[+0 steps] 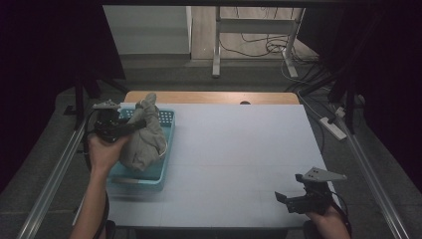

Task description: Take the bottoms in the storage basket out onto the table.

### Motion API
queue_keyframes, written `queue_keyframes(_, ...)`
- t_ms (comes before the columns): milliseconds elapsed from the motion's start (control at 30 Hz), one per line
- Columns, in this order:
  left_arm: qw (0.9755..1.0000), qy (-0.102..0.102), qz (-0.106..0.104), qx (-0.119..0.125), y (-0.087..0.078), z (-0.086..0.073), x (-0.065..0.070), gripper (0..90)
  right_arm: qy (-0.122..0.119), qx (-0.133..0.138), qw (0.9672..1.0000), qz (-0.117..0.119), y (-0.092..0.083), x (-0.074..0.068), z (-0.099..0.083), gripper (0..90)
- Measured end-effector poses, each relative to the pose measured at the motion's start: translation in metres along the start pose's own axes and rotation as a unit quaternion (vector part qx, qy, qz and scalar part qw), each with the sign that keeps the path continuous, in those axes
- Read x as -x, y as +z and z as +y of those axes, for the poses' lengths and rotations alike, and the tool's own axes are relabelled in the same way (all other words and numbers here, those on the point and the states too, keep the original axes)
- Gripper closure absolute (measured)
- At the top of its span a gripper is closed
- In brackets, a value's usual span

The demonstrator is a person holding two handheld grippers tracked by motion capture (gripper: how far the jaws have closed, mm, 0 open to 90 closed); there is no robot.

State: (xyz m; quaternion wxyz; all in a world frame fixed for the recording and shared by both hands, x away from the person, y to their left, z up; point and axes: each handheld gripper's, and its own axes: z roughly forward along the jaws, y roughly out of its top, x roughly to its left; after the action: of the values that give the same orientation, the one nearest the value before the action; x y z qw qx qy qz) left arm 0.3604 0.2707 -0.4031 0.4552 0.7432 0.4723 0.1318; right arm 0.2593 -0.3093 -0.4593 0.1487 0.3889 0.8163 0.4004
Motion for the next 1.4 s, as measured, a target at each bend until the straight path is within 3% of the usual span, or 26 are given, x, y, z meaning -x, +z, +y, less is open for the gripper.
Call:
queue_keyframes(333,0.9991,0.019,-0.021,0.031,-0.012,0.012,0.016,63.5,0.002,0.001,1.0000,0.000,0.000,0.000,0.000,0.7)
queue_keyframes(567,0.9980,0.032,-0.039,0.037,-0.011,0.020,0.032,63.4,0.004,0.002,1.0000,0.000,0.000,0.000,0.000,0.7)
queue_keyframes(1400,0.9936,0.078,-0.076,0.030,0.016,0.039,0.084,63.2,0.008,0.000,1.0000,0.002,0.000,0.002,0.000,0.7)
